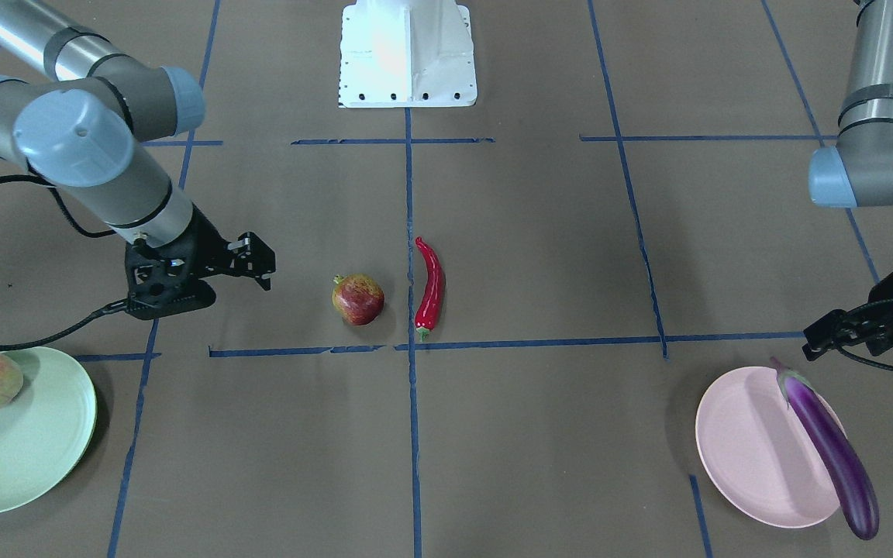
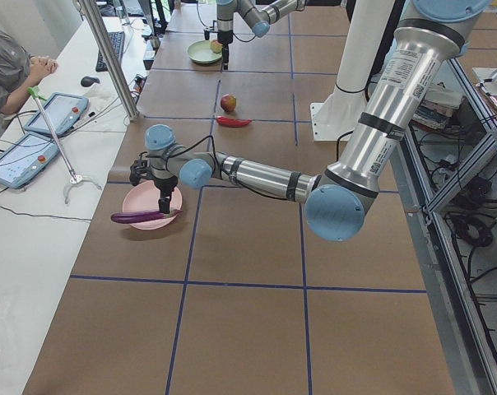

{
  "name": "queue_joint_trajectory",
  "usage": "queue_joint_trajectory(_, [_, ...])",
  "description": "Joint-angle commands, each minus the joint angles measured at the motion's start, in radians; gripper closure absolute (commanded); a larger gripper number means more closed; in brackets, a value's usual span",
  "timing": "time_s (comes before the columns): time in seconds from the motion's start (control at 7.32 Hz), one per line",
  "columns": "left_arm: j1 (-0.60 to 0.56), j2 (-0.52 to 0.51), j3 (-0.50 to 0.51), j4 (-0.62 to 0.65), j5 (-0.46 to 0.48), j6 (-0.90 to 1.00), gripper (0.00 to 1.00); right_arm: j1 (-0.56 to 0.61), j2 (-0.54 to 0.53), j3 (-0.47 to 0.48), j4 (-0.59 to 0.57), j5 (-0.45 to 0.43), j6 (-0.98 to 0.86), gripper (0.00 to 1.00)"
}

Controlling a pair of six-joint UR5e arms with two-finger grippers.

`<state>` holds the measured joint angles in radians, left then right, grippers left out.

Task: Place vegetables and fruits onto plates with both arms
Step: 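Release the eggplant while the right gripper moves to the pomegranate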

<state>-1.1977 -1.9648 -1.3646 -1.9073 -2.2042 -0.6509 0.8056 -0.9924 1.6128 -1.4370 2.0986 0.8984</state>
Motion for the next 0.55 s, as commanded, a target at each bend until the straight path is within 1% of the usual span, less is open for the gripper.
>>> queue_joint_trajectory(0.0, [0.003, 0.001, -0.007, -0.001, 0.0, -0.015, 0.0, -0.098, 0.214, -0.156, -0.06, -0.162, 0.053, 0.0])
queue_joint_trajectory(0.14, [0.003, 0.001, -0.007, -0.001, 0.0, -0.016, 0.0, -0.12, 0.257, -0.201, -0.063, -0.175, 0.042, 0.0])
queue_joint_trajectory(0.27, [0.003, 0.001, -0.008, -0.001, 0.0, -0.016, 0.0, -0.137, 0.271, -0.209, -0.063, -0.207, -0.014, 0.0])
queue_joint_trajectory(0.41, [0.004, 0.006, -0.01, -0.001, 0.001, -0.024, 0.0, -0.149, 0.273, -0.211, -0.065, -0.212, -0.107, 0.0])
